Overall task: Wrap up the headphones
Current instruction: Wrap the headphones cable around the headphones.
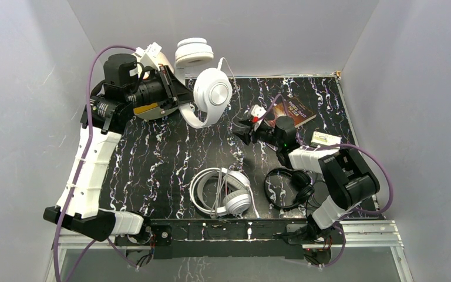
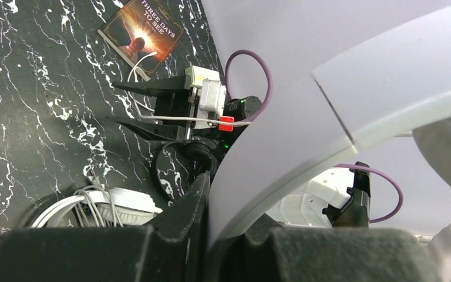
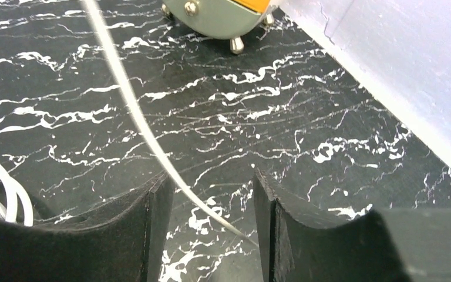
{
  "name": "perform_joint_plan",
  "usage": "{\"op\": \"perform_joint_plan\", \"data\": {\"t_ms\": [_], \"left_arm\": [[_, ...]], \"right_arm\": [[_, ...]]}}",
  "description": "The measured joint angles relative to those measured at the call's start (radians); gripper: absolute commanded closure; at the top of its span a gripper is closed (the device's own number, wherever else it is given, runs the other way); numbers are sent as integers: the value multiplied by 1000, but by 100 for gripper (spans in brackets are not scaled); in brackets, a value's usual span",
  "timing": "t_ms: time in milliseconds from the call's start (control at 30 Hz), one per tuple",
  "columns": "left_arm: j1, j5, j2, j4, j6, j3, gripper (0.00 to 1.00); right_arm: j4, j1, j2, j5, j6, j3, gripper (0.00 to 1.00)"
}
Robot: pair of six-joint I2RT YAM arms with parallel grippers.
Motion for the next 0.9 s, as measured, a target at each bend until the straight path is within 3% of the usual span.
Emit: {"op": "perform_joint_plan", "data": {"t_ms": [100, 200, 367, 500, 667, 900], "left_arm": [[0, -4, 0, 5, -6, 9, 100], [0, -13, 0, 22, -23, 16, 100], [0, -117, 4, 21, -36, 58, 100], [0, -344, 27, 15, -37, 141, 100], [5, -645, 46, 84, -99, 97, 100], [12, -806, 162, 192, -237, 26, 100]], "right_arm": [[14, 0, 0, 31, -1, -31, 52], [-2, -1, 0, 52, 0, -50, 76], [-98, 0, -42, 111, 70, -59, 98], [-332, 11, -146, 201, 181, -40, 100], [-729, 55, -168, 324, 256, 141, 96], [-1118, 182, -135, 416, 253, 346, 97]]}}
